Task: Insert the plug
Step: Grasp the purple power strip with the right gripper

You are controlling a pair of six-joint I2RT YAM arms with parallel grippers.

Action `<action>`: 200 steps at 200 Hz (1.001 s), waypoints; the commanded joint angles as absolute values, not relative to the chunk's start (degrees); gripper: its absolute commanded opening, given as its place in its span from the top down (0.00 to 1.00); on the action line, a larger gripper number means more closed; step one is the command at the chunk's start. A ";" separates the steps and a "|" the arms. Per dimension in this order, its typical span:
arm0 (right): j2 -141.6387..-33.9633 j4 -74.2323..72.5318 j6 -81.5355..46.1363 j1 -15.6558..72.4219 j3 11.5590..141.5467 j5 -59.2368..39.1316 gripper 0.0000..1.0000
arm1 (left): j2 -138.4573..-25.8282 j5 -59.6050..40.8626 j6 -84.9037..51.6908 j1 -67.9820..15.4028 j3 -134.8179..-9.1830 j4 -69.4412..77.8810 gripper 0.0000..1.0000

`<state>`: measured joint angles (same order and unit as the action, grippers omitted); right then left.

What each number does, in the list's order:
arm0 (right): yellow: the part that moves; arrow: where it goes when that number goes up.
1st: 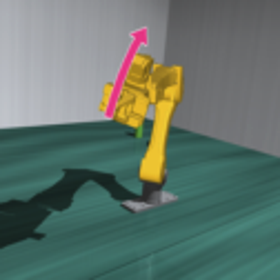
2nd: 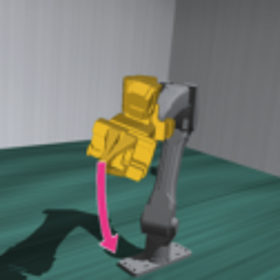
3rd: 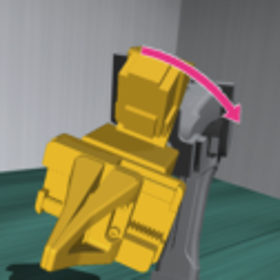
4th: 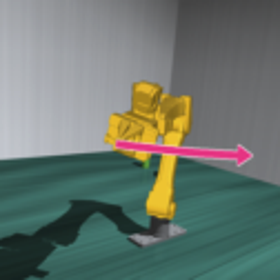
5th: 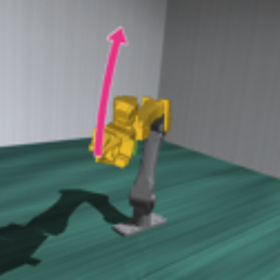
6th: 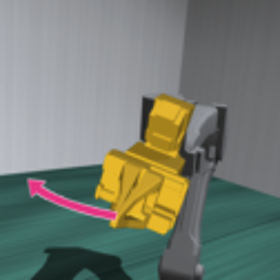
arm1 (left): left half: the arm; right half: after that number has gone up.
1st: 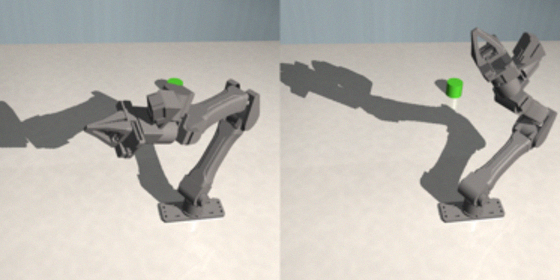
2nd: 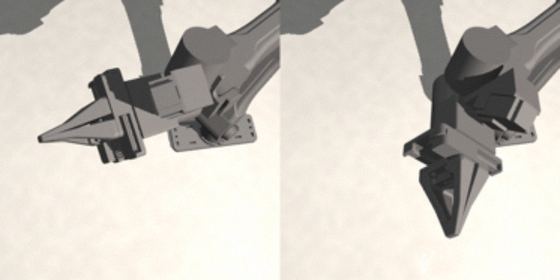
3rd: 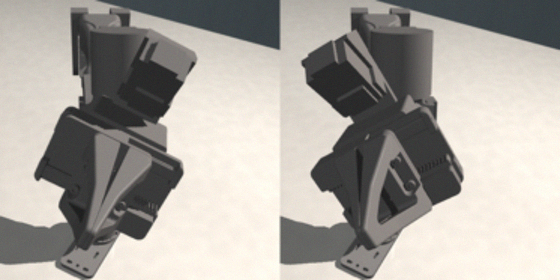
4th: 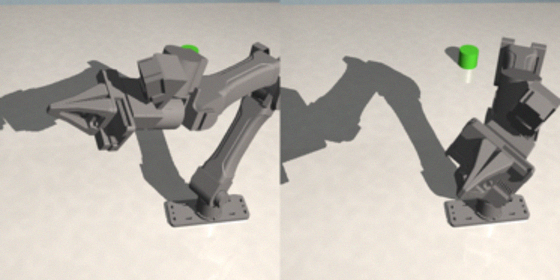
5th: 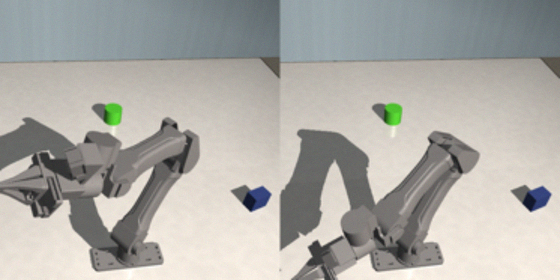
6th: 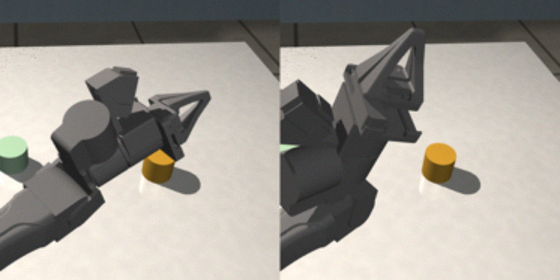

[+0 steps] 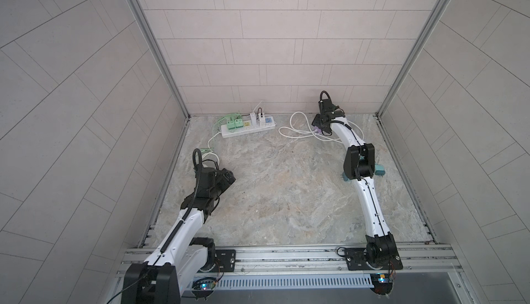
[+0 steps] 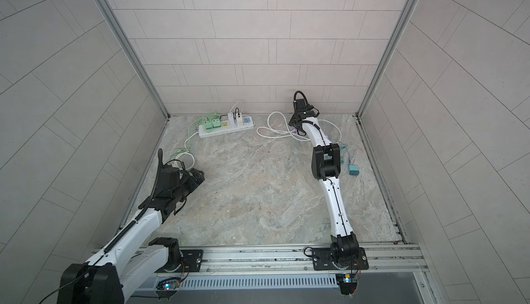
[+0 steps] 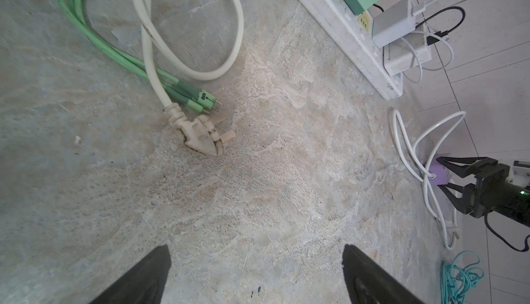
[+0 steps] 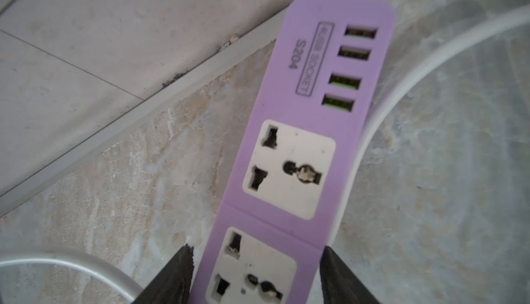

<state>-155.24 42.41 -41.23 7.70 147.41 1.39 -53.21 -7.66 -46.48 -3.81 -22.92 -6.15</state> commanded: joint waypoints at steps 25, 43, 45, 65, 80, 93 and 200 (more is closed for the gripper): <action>-156.32 47.43 -39.93 8.81 145.40 -1.49 0.43 | -51.71 -7.12 -44.15 -5.19 -25.44 -10.34 0.00; -153.53 47.21 -39.07 9.36 141.03 -2.10 0.53 | -51.58 -6.91 -43.22 -5.67 -26.39 -12.39 0.00; -153.12 47.07 -38.75 9.44 140.51 -2.17 0.54 | -51.57 -7.00 -43.08 -5.68 -26.46 -12.59 0.00; -148.53 46.21 -37.22 10.19 134.48 -2.62 0.66 | -51.50 -7.20 -41.96 -5.93 -27.42 -14.49 0.00; -143.76 43.57 -35.36 11.09 128.42 -1.24 0.72 | -51.21 -7.77 -41.84 -6.10 -27.25 -14.92 0.00; -138.76 39.95 -33.53 12.00 122.26 0.48 0.74 | -50.65 -7.92 -41.84 -6.29 -26.64 -14.99 0.00; -96.45 19.64 -26.79 30.24 72.23 5.34 0.82 | -45.35 -11.06 -39.47 -7.02 -25.74 -22.37 0.00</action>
<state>-102.28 25.56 -26.89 27.62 81.56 6.52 -48.62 -10.37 -41.30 -6.74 -25.89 -18.59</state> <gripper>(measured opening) 0.483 0.995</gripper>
